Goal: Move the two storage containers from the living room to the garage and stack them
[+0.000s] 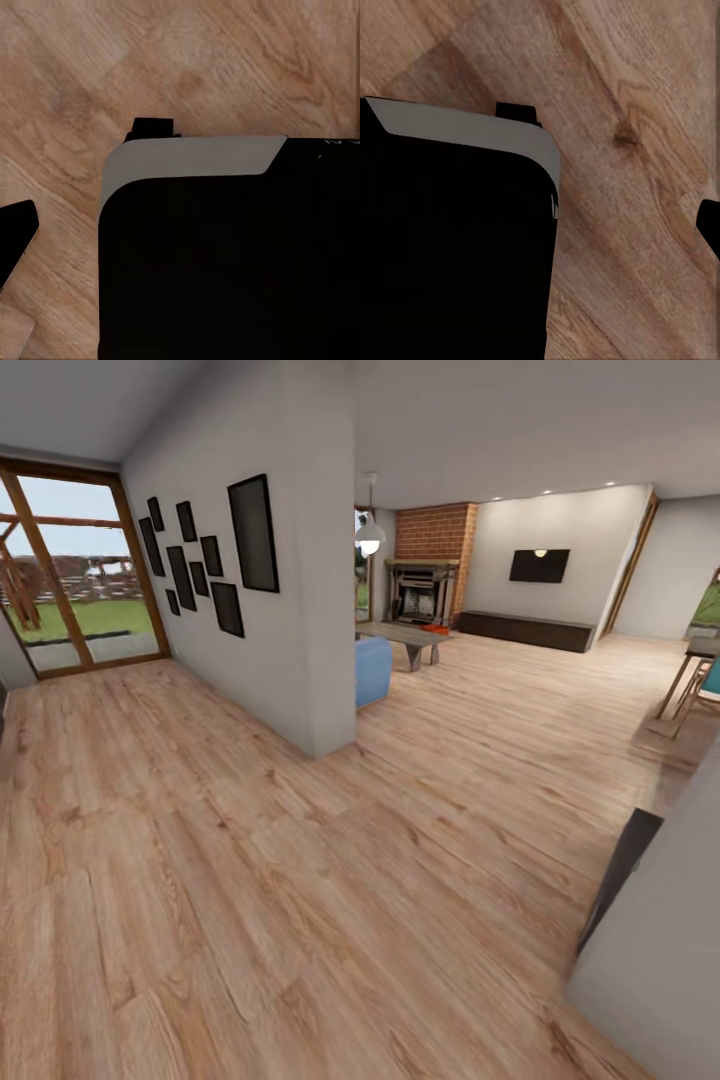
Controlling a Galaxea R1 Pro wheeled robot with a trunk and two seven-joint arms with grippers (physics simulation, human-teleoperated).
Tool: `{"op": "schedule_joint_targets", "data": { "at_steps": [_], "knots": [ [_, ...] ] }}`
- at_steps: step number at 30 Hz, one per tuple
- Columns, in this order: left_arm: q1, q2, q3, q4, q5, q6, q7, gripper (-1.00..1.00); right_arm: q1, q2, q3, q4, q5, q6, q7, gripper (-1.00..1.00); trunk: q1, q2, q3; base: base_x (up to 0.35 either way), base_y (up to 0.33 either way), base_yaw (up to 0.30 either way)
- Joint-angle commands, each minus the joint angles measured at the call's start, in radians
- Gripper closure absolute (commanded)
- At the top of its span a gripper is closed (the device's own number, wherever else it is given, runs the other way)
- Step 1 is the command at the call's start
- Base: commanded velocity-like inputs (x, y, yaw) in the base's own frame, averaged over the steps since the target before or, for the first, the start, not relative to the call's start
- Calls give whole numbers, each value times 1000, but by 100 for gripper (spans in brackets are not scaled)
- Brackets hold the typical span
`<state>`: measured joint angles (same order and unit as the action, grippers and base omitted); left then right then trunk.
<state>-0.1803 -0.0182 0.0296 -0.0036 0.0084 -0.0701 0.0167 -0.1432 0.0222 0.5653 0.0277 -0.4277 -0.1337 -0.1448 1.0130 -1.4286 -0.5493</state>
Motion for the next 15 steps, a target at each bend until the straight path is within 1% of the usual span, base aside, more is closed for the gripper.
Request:
{"op": "schedule_joint_targets", "data": {
  "at_steps": [1,15],
  "knots": [
    [-1,0,3,1,1,-4,2,-100,-1,1,8,3,-9,-6,-1,-100,1,0,-1,322,0,2],
    [-1,0,3,1,1,1,2,-100,-1,1,8,3,-9,-5,-1,-100,1,0,-1,322,0,0]
  ]
}}
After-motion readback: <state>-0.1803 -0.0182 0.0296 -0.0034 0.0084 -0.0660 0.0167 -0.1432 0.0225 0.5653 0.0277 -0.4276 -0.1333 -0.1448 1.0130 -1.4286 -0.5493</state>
